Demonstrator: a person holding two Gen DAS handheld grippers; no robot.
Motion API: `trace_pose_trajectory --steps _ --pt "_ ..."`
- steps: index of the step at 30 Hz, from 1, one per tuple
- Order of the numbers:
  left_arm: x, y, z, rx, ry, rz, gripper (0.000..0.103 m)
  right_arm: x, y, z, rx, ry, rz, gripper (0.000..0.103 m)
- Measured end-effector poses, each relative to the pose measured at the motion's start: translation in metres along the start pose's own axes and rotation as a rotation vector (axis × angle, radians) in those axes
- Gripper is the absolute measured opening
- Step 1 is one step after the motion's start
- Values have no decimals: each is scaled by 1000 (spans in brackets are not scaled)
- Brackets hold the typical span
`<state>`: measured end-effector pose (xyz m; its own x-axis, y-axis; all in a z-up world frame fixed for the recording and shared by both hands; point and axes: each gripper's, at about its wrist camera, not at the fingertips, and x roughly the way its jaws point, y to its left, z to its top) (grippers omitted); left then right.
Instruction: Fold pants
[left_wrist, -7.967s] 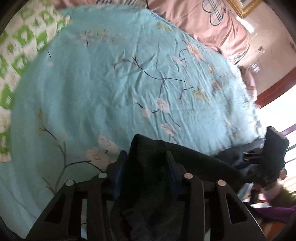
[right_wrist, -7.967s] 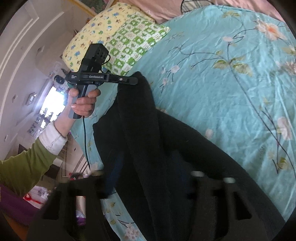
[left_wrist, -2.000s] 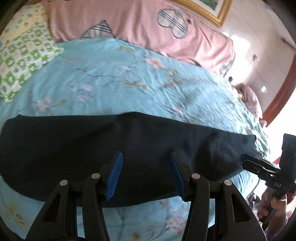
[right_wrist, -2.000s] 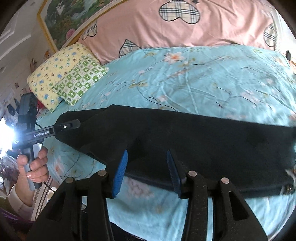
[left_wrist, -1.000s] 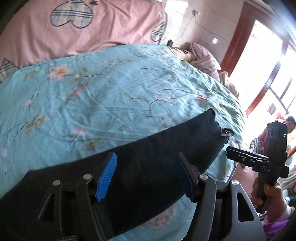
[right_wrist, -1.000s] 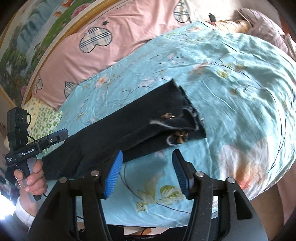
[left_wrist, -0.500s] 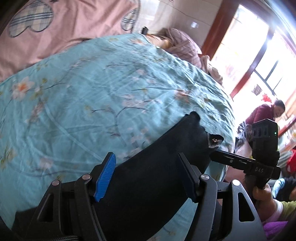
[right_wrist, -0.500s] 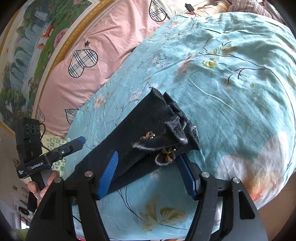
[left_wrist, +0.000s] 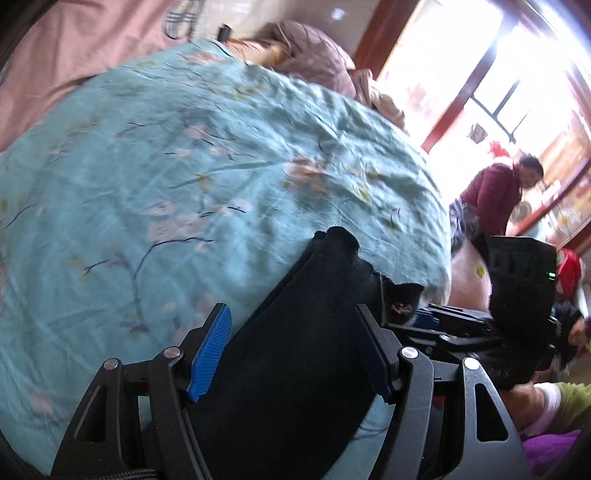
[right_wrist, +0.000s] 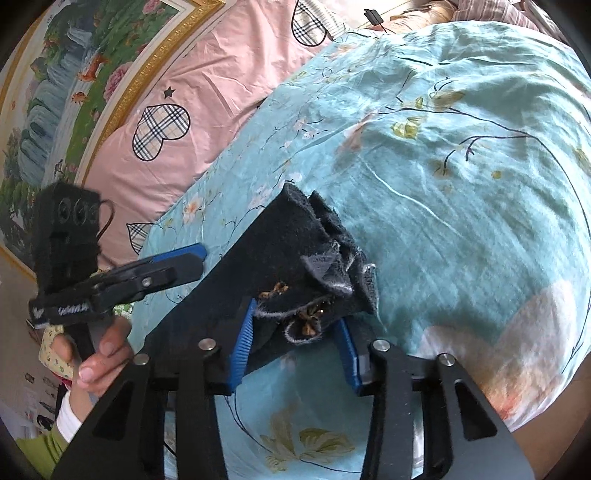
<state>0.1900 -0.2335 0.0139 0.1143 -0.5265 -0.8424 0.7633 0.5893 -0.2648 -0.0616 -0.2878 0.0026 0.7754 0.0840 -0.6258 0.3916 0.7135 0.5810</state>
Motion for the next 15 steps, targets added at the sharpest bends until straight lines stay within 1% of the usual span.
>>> trace_pose_trajectory --steps 1,2,3,4,7,8,9,11,12,13,14,15 --pt "5 -1 3 14 15 -7 68 0 0 -1 -5 -2 0 39" --pt "11 -2 6 27 34 -18 68 0 0 -2 -10 -4 4 33" --pt "20 -4 10 44 67 -38 68 -1 0 -3 -13 -3 9 20" --pt "27 -5 12 54 88 -43 68 -1 -1 -4 -15 -4 14 16" --pt "50 -9 19 89 150 -36 62 -4 -1 -4 -42 -22 18 14" --pt "56 -11 22 99 162 -35 58 -5 0 -3 -52 -25 14 13" --pt "59 -15 25 117 165 -50 54 -6 -2 -2 -56 -25 15 13" --pt "61 -17 31 131 171 -85 28 -7 -5 0 -51 -27 22 13" --pt "62 -17 35 125 177 -106 24 -8 -6 0 -50 -27 23 13" --pt "63 -16 37 120 177 -111 19 -7 -8 1 -46 -24 26 13" --pt "64 -16 38 120 173 -113 16 -6 -9 0 -44 -20 27 13" --pt "64 -16 39 125 161 -110 15 -5 -9 0 -44 -19 29 13"
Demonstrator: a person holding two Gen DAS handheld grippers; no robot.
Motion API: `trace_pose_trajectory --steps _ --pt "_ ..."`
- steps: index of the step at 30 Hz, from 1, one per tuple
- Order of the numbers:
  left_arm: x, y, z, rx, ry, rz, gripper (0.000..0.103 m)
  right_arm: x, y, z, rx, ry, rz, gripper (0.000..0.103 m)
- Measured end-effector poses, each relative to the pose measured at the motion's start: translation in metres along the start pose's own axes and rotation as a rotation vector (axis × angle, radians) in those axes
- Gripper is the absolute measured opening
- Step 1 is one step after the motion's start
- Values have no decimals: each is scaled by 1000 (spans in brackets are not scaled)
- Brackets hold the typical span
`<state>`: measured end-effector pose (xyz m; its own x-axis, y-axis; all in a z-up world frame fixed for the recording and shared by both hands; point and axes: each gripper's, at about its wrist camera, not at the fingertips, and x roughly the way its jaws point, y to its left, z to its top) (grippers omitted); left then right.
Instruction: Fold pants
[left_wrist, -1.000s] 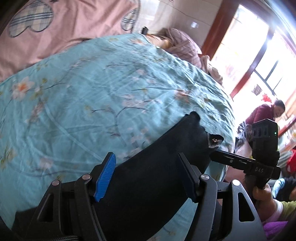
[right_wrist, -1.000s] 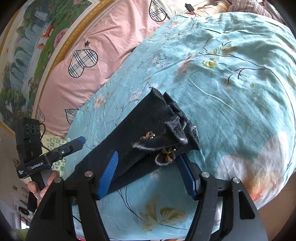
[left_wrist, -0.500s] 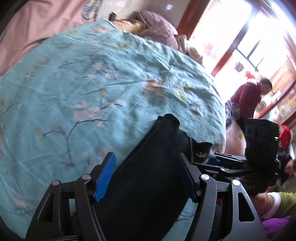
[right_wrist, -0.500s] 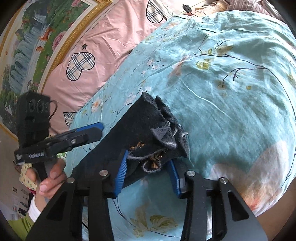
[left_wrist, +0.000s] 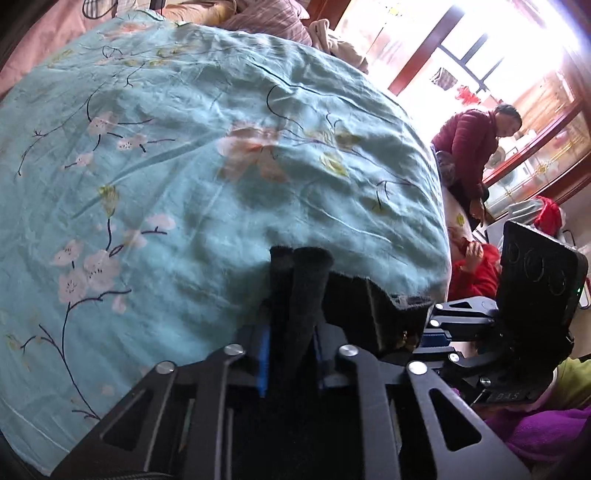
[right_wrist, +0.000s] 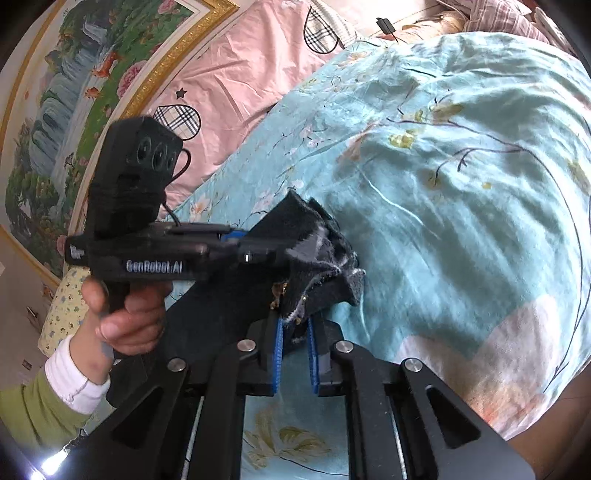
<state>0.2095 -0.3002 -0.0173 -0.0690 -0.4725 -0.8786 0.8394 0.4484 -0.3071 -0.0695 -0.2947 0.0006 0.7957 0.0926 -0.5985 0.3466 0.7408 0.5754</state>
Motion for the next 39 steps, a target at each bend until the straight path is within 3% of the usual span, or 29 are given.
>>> trace_pose_trajectory --steps 6,13,21,39 --pt "-21 -13 -9 39 -73 48 11 -2 3 -1 -10 -18 26 13" --pt "-66 -13 -24 21 -178 40 11 -13 34 8 -127 -60 63 13" --pt "-114 -10 -51 -23 -283 35 11 -16 75 14 -221 -70 171 13" --pt "-151 14 -142 -195 -438 50 11 23 135 -11 -354 62 304 13"
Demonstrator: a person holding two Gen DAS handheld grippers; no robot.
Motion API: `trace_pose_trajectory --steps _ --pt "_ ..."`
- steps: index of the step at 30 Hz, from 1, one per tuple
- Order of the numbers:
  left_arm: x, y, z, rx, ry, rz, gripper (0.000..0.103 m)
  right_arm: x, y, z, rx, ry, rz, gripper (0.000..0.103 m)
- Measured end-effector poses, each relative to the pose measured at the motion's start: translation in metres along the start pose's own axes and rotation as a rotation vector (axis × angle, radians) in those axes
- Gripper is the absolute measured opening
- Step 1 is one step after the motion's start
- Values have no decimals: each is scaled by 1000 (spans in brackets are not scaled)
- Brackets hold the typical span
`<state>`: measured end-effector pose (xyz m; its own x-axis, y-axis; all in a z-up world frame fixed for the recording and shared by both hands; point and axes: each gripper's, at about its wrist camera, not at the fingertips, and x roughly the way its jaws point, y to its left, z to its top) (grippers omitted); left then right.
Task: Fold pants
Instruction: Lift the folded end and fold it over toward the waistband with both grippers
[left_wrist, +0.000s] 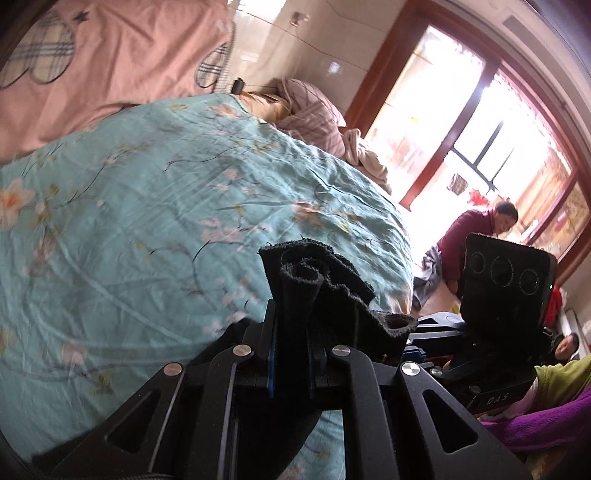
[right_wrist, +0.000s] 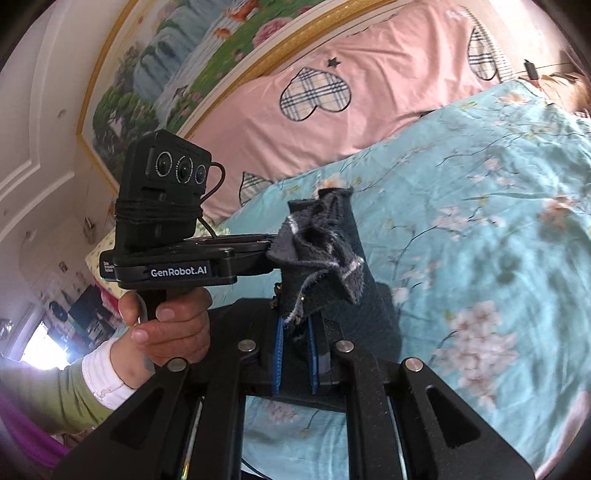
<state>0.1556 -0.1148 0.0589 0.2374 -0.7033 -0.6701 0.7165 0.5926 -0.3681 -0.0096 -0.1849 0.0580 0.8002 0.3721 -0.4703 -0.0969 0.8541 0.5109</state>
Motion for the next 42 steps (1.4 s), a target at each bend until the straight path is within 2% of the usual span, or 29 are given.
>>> trace_pose_trajectory --steps 7,18,29,34,36,39,42 --pt "-13 25 -32 -80 -33 23 11 28 10 -9 -26 69 17 13" --pt "-16 69 -69 -182 -18 36 11 76 17 -24 -37 175 11 13" --pt "-18 89 -101 -292 -4 74 14 96 25 -34 -100 269 -51 15" --pt "-28 95 -120 -362 -24 97 13 99 32 -37 -114 288 -52 23" --pt "-34 97 -127 -389 -32 125 13 99 34 -37 -105 294 -20 36" --pt "-46 99 -138 -434 -53 165 13 99 40 -38 -125 296 -16 41" --pt "-65 100 -150 -493 -100 193 13 100 42 -38 -114 305 2 41"
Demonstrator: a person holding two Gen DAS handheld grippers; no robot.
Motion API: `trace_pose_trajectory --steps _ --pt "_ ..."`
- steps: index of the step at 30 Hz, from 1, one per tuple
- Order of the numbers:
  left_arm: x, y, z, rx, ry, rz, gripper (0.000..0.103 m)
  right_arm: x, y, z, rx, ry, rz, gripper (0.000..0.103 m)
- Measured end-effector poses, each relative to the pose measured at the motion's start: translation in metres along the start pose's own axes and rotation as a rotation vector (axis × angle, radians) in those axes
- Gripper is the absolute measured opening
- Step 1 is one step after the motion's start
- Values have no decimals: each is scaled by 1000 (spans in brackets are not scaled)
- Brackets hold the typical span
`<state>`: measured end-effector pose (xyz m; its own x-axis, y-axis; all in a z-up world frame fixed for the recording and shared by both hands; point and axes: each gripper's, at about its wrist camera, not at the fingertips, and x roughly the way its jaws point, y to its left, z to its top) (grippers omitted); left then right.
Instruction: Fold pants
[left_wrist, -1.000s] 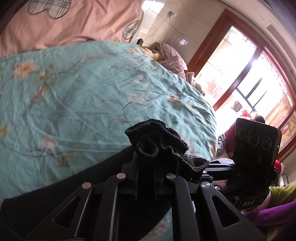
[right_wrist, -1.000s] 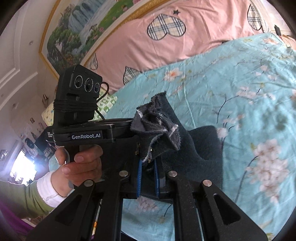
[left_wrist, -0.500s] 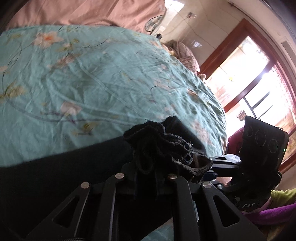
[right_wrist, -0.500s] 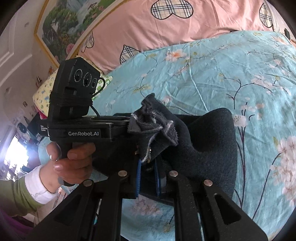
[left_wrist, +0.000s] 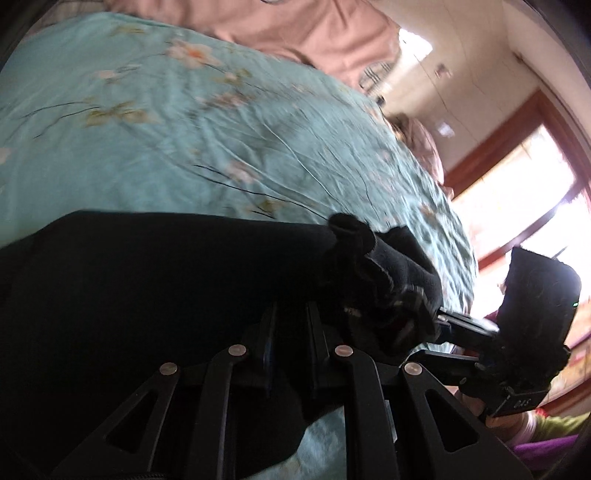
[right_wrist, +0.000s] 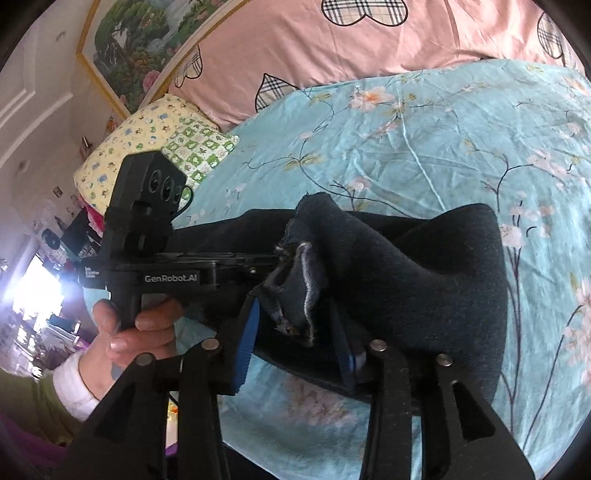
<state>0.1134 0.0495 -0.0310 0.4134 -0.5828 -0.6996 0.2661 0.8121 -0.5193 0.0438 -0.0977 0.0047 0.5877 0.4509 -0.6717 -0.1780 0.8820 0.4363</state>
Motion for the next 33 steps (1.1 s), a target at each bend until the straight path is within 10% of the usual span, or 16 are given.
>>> trace_pose_trajectory --steps 33 --pt "-156 58 -84 -413 -333 284 28 55 80 60 -148 102 251 49"
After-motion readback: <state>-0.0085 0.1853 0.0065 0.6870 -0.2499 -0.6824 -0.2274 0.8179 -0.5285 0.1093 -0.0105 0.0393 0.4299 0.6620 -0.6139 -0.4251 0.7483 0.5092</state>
